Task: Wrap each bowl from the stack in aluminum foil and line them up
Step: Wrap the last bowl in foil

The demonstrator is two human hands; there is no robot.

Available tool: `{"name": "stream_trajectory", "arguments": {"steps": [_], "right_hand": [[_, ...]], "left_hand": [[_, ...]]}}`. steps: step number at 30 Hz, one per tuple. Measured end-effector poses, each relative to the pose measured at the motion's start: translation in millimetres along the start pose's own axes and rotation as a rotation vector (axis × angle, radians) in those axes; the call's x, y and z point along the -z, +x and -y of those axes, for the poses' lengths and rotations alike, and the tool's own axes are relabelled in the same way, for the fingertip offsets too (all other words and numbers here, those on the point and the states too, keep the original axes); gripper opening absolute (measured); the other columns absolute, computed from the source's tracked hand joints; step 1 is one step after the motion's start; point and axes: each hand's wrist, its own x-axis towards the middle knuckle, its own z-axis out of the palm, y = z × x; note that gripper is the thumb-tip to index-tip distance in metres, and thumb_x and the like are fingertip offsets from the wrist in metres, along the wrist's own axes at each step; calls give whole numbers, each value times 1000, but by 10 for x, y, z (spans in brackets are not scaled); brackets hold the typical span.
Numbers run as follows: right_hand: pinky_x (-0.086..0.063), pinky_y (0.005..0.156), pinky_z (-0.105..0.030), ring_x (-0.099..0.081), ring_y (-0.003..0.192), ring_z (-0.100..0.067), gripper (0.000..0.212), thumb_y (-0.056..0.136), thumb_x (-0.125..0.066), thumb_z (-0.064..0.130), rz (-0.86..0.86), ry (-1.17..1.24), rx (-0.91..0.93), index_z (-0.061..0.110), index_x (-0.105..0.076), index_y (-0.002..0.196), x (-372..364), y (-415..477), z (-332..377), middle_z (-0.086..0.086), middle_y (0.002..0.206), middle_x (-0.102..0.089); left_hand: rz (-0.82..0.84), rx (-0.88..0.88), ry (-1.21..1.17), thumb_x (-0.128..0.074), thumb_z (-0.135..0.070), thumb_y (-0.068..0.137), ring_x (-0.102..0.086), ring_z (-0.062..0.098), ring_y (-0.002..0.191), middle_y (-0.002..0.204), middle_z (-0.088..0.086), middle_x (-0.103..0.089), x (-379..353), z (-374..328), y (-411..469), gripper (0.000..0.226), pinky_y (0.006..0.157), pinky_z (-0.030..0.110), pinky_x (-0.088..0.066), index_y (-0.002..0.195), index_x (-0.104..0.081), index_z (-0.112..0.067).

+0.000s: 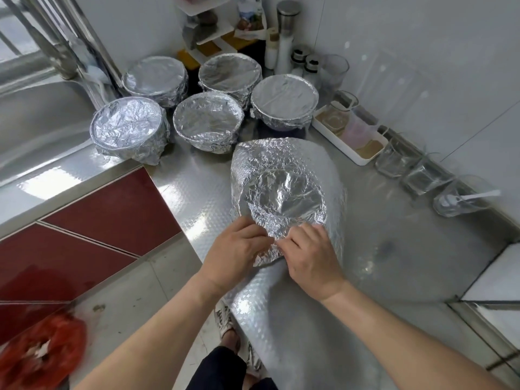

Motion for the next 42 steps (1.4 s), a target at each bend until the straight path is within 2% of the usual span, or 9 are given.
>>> {"name": "stream_trajectory", "arguments": {"steps": [3,6,14,19,24,29,33,38,42], "right_hand": [[-32,76,-34,-50,78,-20,5,84,-70,22,97,63,-49,19,-68,80,37,10,85,3,79,-55],[-33,78,-33,-53,87,-12,23,91,-53,39,153,244,-150,26,-72,94,149,43,9,11,89,-60],[-32,75,-31,-52,85,-15,23,86,-56,37,164,194,-59,23,-73,90,164,26,-145,8,91,-61],[-36,75,-33,-55,77,-22,6,80,-73,14,118,47,43,17,-69,82,142,8,-116,3,84,-59],[-36,71,-36,-48,71,-26,13,83,-56,3,55,-24,46,13,-61,76,76,32,-19,-4,76,-53],[-33,75,-33,-53,77,-22,6,89,-60,16,82,4,-60,17,-66,86,36,76,148,2,81,-57],[-39,74,-35,-57,87,-17,23,90,-51,32,107,162,-162,21,-71,94,158,88,-1,7,93,-62],[-35,75,-34,-57,86,-17,15,87,-59,30,142,156,-100,23,-71,89,208,69,-86,9,92,-61],[-31,78,-31,-56,84,-16,7,82,-74,19,176,76,-23,22,-68,85,138,52,-75,8,89,-61]], "left_hand": [[41,21,-14,-54,-22,85,-50,16,89,89,-2,-70,50,-4,-66,25,74,25,-45,87,-77,-15],[54,105,2,-71,-12,80,-55,19,95,97,-1,-69,85,42,-96,17,72,32,-53,96,-76,-14],[90,75,-99,-59,-31,87,-58,18,87,93,-5,-68,187,-80,100,22,72,24,-47,96,-77,-21],[154,24,-66,-57,-33,85,-58,17,82,85,-6,-67,132,-37,122,25,69,26,-48,89,-78,-21],[166,43,-37,-65,-23,75,-57,18,80,83,-6,-65,47,10,69,14,62,34,-52,82,-75,-16],[148,11,-25,-60,-16,75,-59,19,85,89,-5,-68,82,116,51,18,67,33,-54,84,-75,-15],[71,121,-27,-68,3,74,-61,20,96,97,-2,-70,143,172,45,29,76,31,-56,95,-77,-15],[112,125,-141,-61,-33,89,-60,16,89,94,-7,-68,155,11,80,21,71,25,-51,95,-78,-21],[115,96,-109,-55,-40,90,-60,17,85,89,-8,-68,109,31,67,29,67,24,-48,93,-78,-23]]}}
